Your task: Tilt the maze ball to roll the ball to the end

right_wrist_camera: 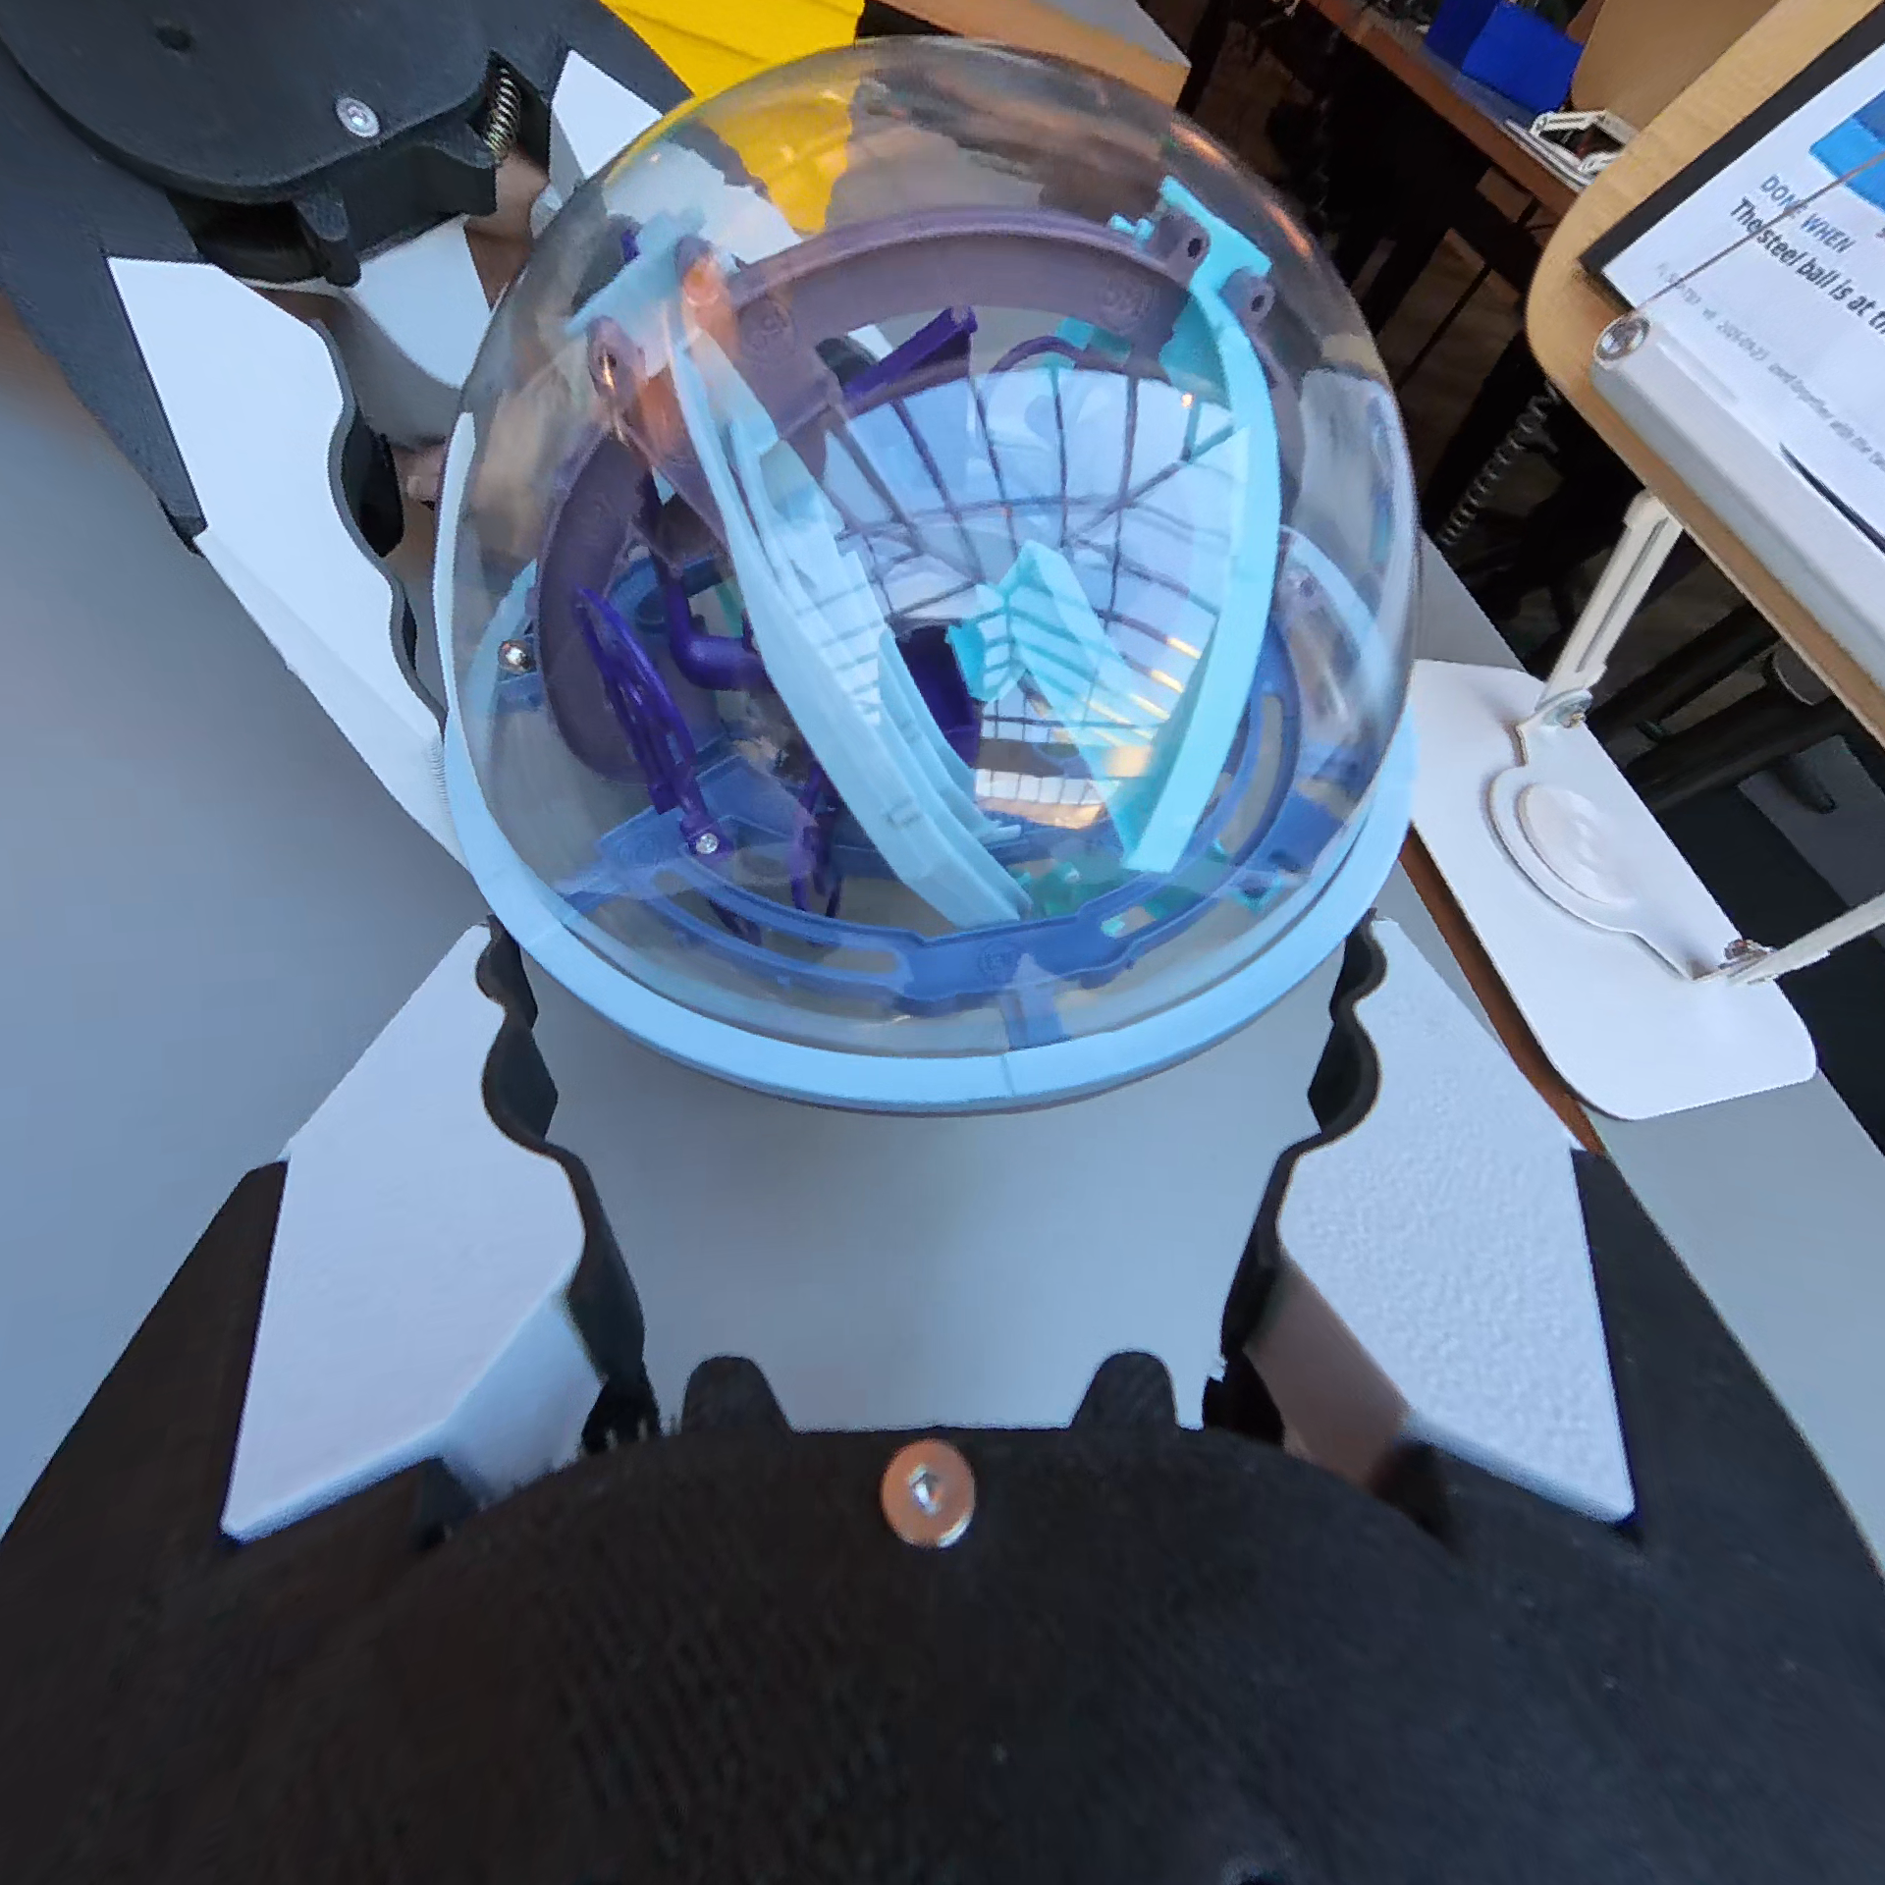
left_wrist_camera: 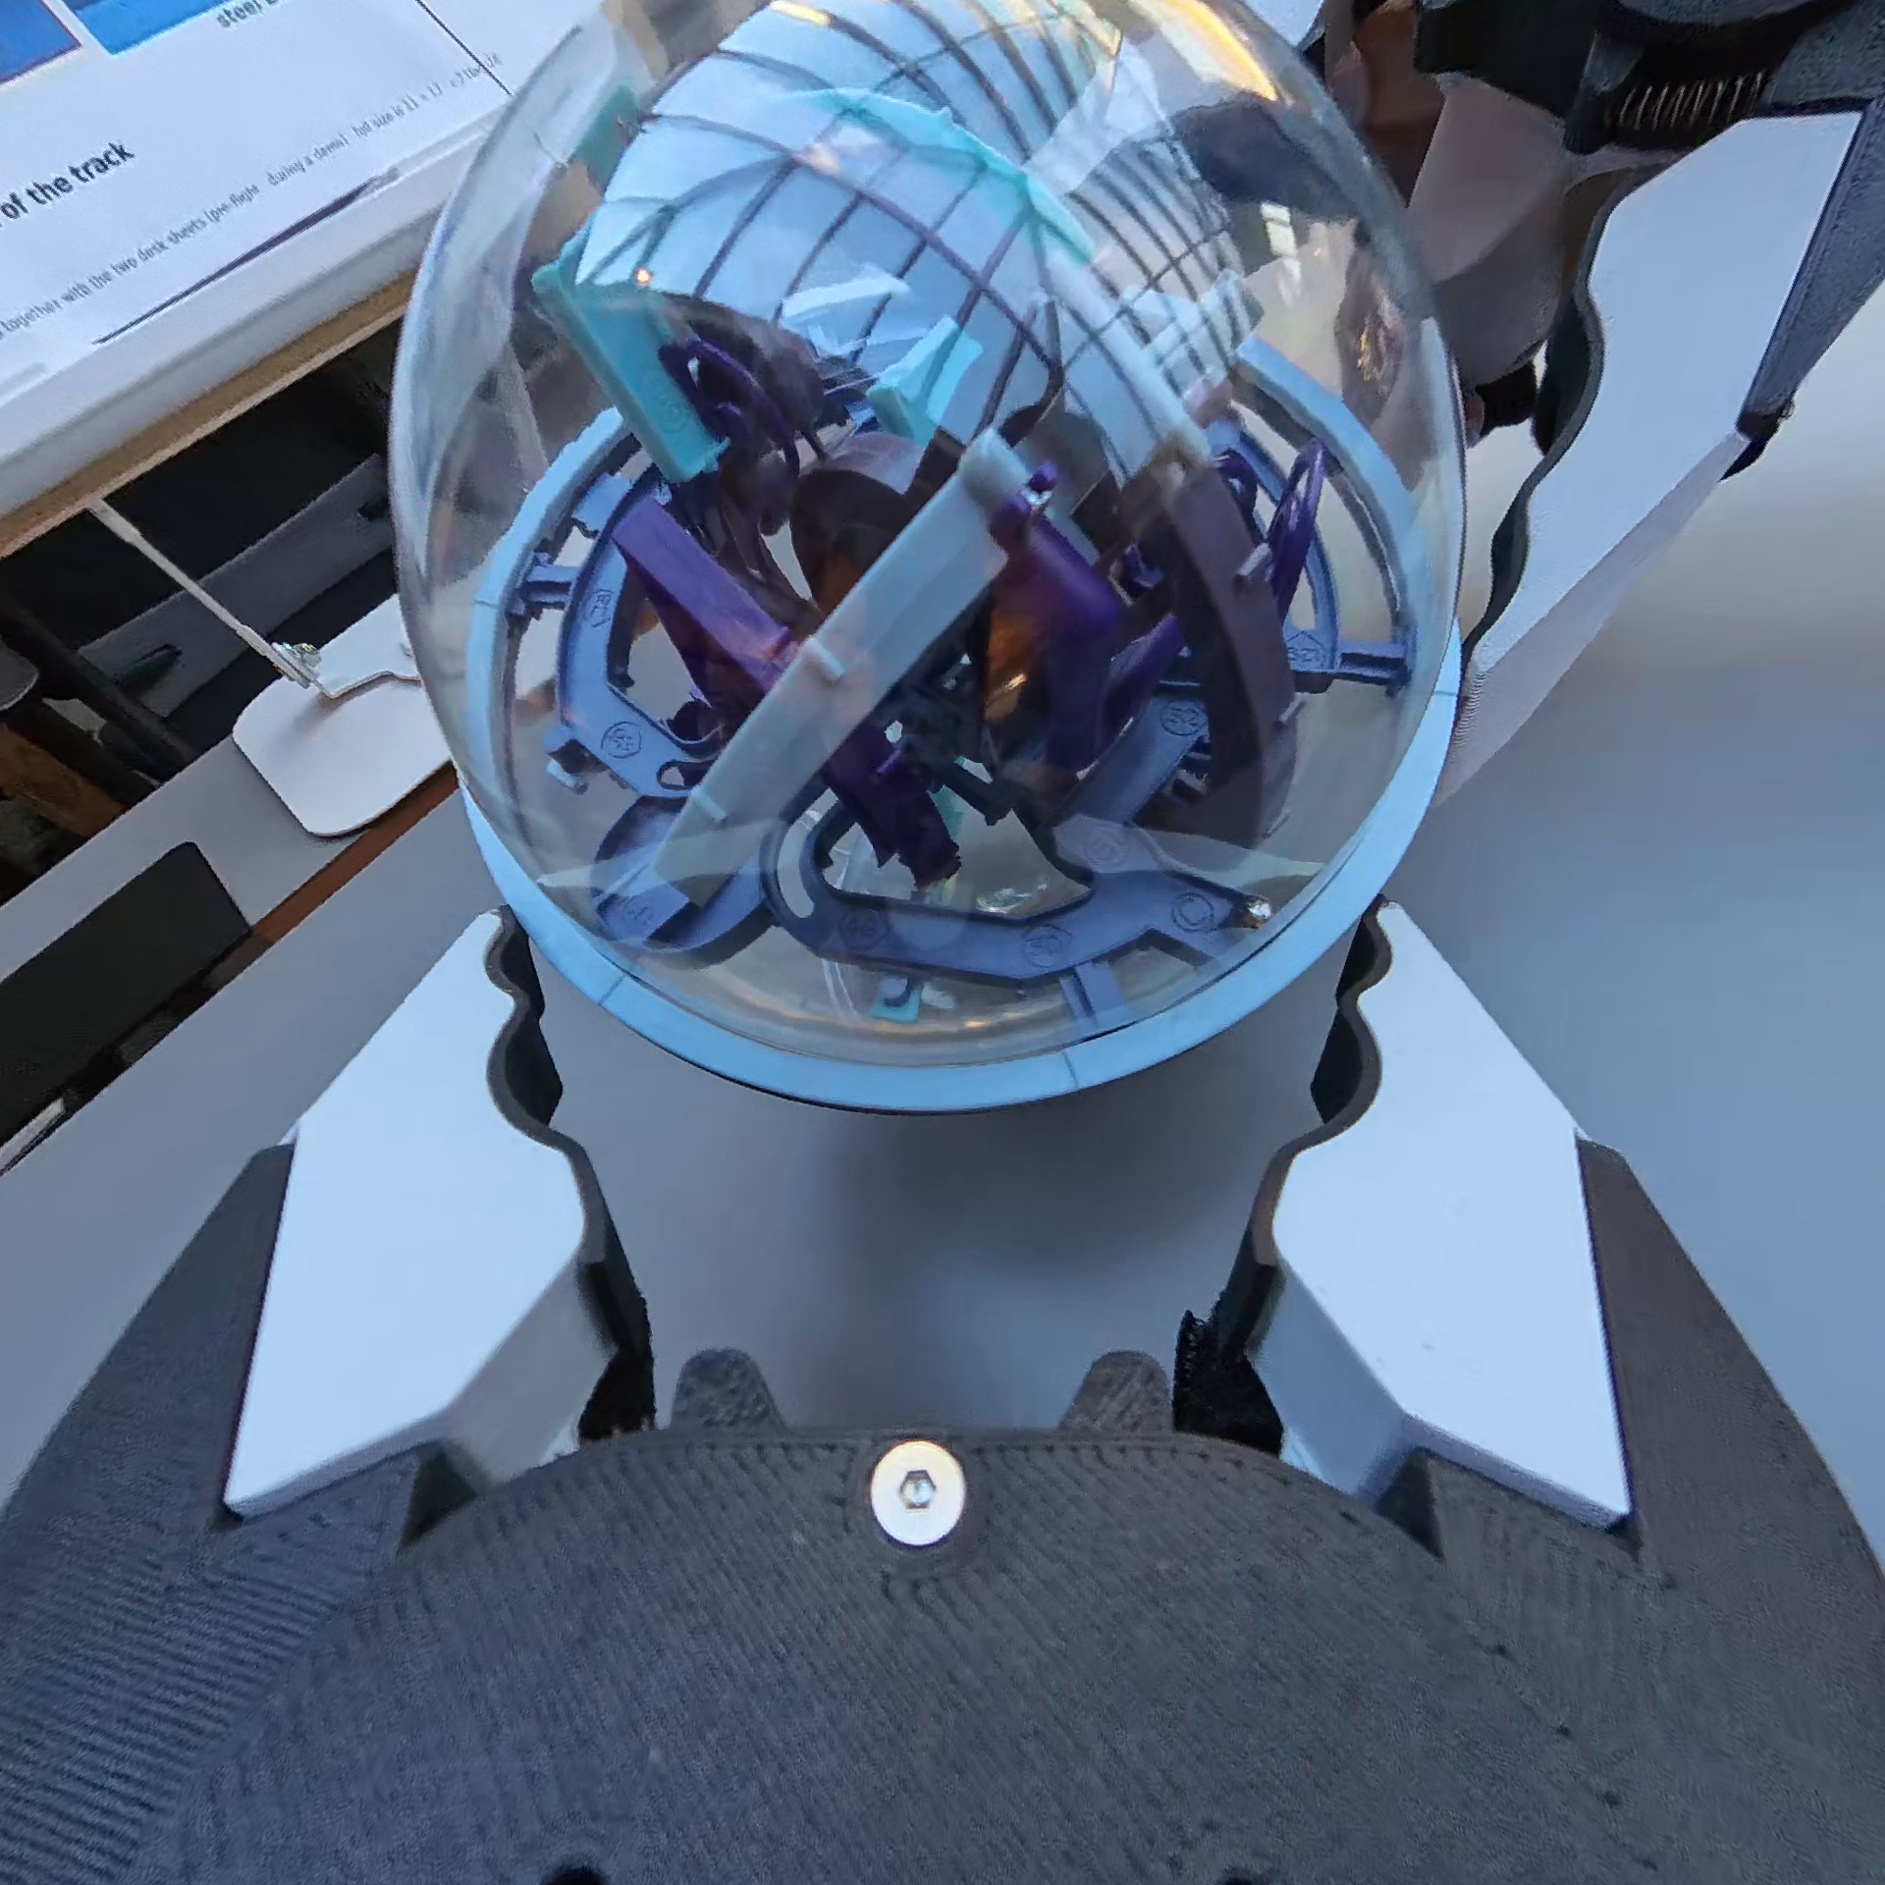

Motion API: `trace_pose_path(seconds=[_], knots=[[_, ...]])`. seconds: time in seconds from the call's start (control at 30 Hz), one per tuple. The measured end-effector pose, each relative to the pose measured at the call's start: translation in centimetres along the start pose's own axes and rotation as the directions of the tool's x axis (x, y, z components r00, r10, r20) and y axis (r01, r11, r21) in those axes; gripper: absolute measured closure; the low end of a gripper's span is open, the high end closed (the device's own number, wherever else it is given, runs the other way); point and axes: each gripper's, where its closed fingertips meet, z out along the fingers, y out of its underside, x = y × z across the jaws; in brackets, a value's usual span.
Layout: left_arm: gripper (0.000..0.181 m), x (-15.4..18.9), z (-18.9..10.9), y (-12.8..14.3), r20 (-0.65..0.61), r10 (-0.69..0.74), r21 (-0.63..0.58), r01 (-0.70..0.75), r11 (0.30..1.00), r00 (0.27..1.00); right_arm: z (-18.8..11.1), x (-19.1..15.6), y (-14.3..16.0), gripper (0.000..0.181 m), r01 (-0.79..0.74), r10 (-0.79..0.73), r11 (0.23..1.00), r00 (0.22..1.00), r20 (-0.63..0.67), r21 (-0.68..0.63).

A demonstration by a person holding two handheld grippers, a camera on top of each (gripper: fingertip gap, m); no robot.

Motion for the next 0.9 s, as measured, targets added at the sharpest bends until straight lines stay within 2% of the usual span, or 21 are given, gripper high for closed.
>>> trace_pose_path(seconds=[0.23,0.53,0.73,0.9], knots=[[0.03,0.0,1.2,-0.4,0.053,-0.007,0.001,0.007,1.0,0.999,0.1,0.7,2.1,0.03,0.02,-0.019,0.997,1.0,0.006,-0.07],[0.025,0.9,0.6,0.2,0.067,-0.015,-0.018,0.016,1.0,0.998,-0.9,0.2,1.9,0.029,-0.028,0.027,0.998,0.999,-0.024,-0.058],[0.024,1.2,-1.1,0.1,0.102,-0.031,-0.011,0.032,0.999,0.994,-2.7,-0.2,2.0,0.029,-0.107,0.102,0.993,0.991,-0.082,-0.054],[0.024,0.9,-4.2,0.8,0.162,-0.087,0.0,0.088,0.996,0.983,-4.8,-1.3,2.3,0.029,-0.185,0.176,0.982,0.967,-0.183,-0.031]])
